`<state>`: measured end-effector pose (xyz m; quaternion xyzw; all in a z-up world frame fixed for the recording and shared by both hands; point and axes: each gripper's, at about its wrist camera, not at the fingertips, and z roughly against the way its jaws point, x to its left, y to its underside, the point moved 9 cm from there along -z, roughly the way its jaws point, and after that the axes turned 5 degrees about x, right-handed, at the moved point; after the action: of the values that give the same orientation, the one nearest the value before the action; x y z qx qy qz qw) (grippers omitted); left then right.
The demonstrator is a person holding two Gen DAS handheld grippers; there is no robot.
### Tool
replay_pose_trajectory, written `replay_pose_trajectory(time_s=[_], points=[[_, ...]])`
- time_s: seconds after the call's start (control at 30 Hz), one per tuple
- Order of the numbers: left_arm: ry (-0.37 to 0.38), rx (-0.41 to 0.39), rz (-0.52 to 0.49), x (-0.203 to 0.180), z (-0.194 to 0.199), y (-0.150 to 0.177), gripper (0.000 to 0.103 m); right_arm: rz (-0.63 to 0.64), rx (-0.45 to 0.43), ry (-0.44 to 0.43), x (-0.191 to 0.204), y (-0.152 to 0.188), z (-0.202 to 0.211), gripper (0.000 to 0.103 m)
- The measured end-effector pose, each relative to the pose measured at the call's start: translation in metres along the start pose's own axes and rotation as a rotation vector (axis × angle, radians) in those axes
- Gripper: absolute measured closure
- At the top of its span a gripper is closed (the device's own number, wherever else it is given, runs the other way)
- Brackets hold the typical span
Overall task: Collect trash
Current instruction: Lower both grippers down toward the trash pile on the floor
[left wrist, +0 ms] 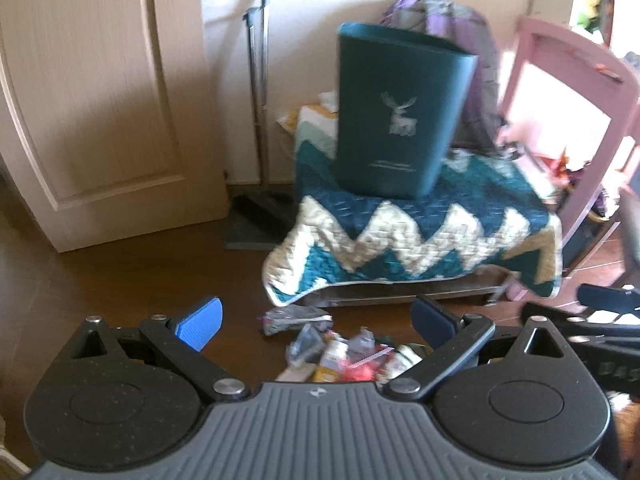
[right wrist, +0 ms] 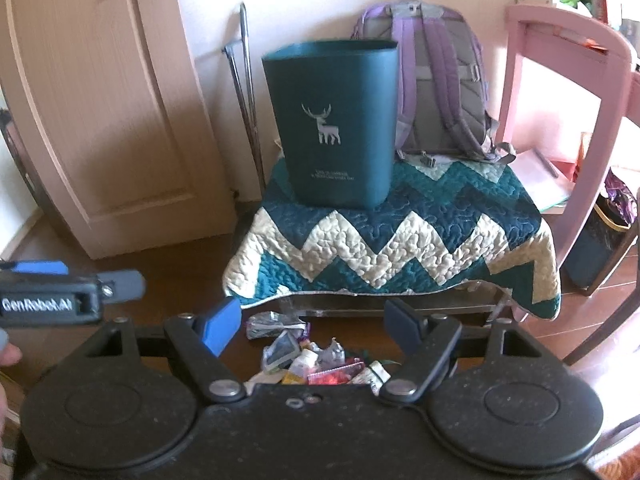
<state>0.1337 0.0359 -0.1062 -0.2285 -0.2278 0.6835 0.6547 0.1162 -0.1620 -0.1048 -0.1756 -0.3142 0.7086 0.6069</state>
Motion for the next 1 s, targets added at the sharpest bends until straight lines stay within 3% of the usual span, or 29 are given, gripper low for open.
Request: replay_pose_trajectory(time_s=[0.27,0.4,0.7,1.0], points=[[-0.032,0.075,-0.083,0.033,-0.106,-0.010,0.001,-0.036,0.112,-0.091,-0.024,-0.005,-0.102,0.024],[-0.019,0.152,-0.134,0.034,-0.161,-0.004,0.001,-0.018,0.143,-0.077,-0.035,-0.007,-0.153,0.024],[0.075,0.315,-0.231,0.000,-0.272,0.031,0.001,-0.118,0.337,0.043,-0.090,0.012,-0.281,0.025],[0.209,0.398,-0.513,-0.065,-0.353,0.092,0.002,-0.337,0.576,0.127,-0.138,0.081,-0.391,0.025]])
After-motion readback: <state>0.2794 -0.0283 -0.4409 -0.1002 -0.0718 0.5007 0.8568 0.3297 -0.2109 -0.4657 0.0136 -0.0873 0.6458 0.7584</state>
